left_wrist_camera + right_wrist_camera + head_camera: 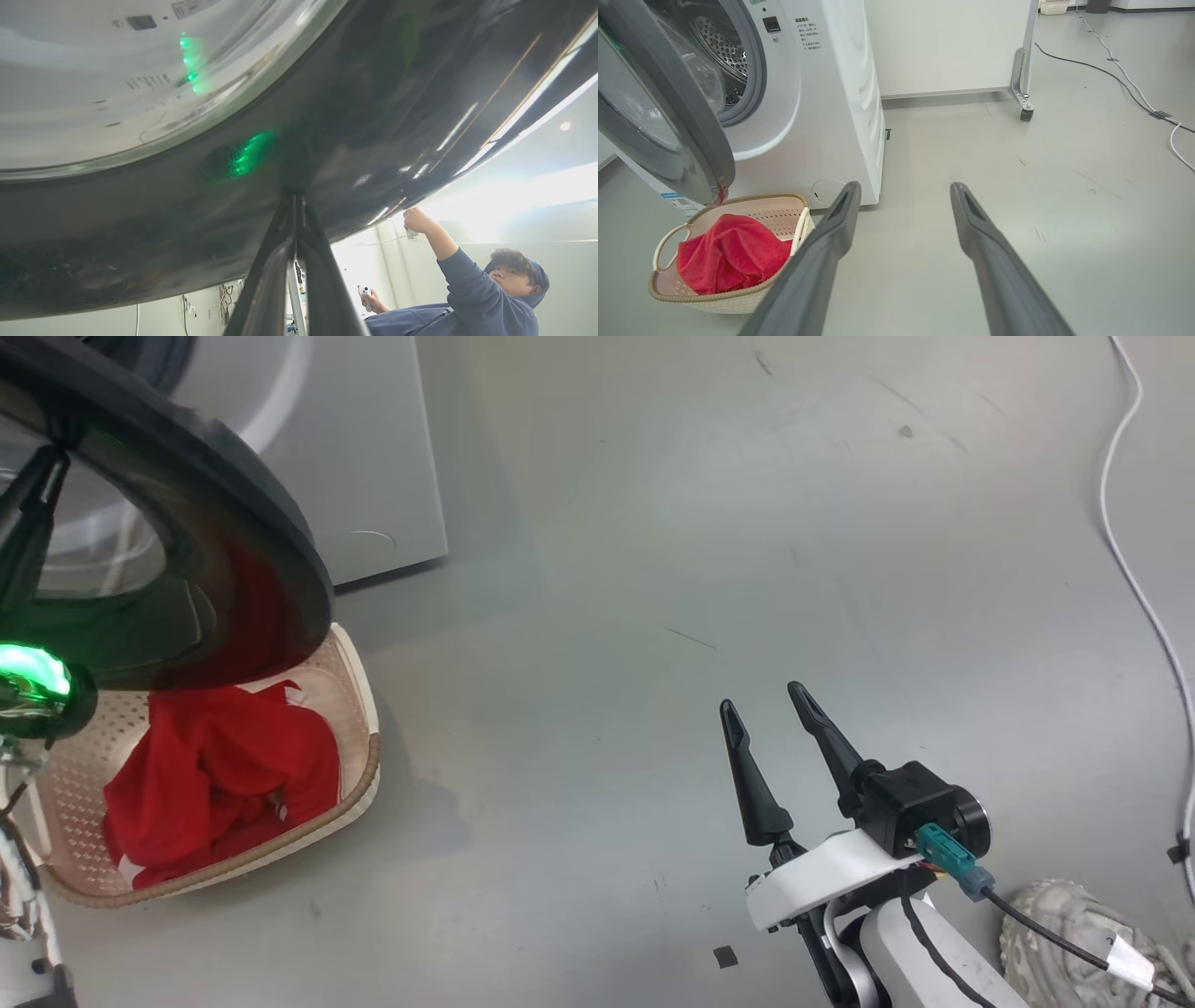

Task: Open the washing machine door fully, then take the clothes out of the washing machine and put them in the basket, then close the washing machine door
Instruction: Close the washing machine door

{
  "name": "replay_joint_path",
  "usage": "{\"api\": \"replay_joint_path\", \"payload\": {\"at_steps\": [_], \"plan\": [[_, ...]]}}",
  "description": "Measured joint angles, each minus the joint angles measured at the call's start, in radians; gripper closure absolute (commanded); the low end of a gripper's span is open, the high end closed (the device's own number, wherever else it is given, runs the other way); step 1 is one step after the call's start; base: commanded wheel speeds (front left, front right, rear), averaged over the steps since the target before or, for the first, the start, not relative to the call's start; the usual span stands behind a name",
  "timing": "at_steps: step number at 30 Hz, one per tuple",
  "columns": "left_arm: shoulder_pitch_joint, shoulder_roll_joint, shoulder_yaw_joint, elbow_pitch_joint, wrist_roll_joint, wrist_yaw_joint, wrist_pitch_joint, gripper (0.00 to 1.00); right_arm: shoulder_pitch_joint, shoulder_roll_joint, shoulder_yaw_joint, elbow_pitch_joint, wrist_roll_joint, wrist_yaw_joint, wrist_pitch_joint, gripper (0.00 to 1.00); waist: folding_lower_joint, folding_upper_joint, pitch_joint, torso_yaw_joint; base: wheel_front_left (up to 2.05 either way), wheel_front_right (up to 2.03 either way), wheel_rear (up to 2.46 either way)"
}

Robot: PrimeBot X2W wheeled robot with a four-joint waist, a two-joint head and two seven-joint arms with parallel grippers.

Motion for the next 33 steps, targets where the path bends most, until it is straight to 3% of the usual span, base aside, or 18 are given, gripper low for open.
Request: {"api": "replay_joint_path", "payload": {"at_steps": [14,29,30,31,33], "plan": [[-0.122,-0.008,0.021,0.040,0.068,0.000,-0.142,1.00,0.007,0.007,-0.034,-0.033,0.006,0.000,0.000,0.00,0.0000,0.0000,0.052,-0.081,0.00,0.00,0.00],[-0.096,-0.041,0.030,0.069,0.103,0.000,-0.186,1.00,0.016,0.006,-0.080,-0.027,-0.013,0.000,0.000,0.00,0.0000,0.0000,0.027,0.019,0.00,0.00,0.00],[-0.088,-0.041,0.032,0.064,0.110,0.000,-0.191,0.91,0.016,0.006,-0.081,-0.023,-0.014,0.000,0.000,0.00,0.0000,0.0000,0.024,0.029,0.00,0.00,0.00],[-0.079,-0.042,0.034,0.060,0.117,0.000,-0.201,0.72,0.016,0.006,-0.082,-0.020,-0.015,0.000,0.000,0.00,0.0000,0.0000,0.020,0.040,0.00,0.00,0.00],[-0.063,-0.044,0.037,0.057,0.120,0.000,-0.208,0.54,0.016,0.006,-0.084,-0.014,-0.016,0.000,0.000,0.00,0.0000,0.0000,0.013,0.061,0.00,0.00,0.00]]}}
